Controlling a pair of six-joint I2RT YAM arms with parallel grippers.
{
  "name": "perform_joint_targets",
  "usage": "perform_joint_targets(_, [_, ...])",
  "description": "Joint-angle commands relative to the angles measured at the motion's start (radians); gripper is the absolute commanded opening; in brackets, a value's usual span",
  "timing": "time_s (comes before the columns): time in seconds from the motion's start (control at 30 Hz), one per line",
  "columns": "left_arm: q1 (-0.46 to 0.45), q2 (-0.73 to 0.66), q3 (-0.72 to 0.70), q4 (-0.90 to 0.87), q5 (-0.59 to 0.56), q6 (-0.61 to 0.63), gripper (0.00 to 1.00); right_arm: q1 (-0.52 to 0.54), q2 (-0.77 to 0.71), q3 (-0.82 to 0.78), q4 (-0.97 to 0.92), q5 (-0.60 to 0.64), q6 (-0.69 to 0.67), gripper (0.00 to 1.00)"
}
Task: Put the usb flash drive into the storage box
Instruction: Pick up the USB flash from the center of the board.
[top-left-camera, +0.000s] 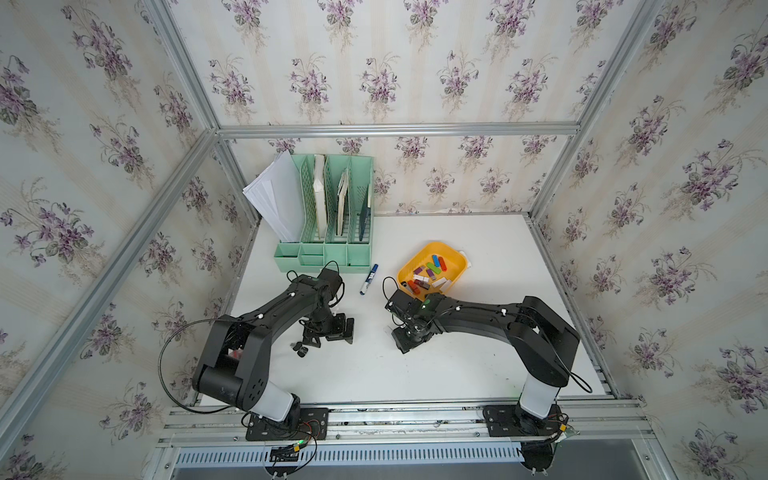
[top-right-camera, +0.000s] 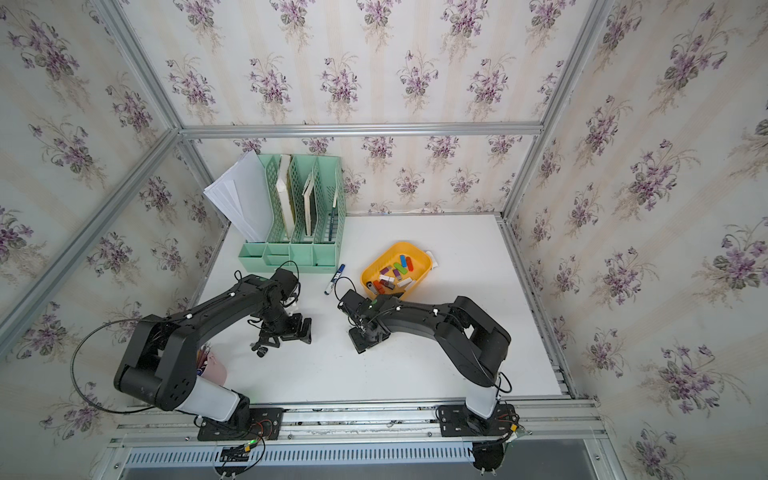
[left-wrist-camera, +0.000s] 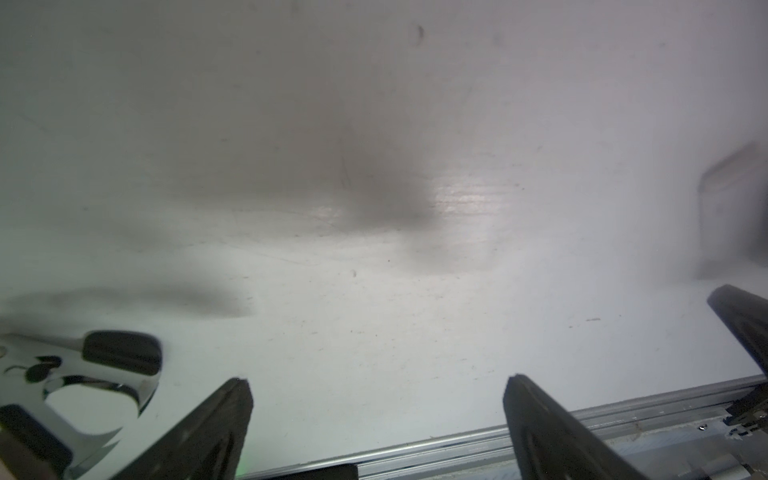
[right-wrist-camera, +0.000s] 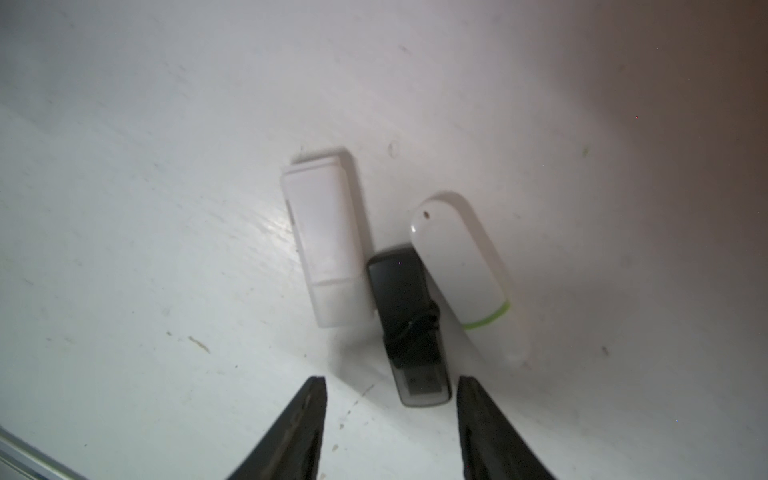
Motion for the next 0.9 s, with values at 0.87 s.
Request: perform_joint_targets(0.87, [0.000, 0.002, -0.005, -0.002, -0.006, -0.005, 0.99, -0.008, 0.075, 0.045, -0.036, 0.048, -0.028, 0.35])
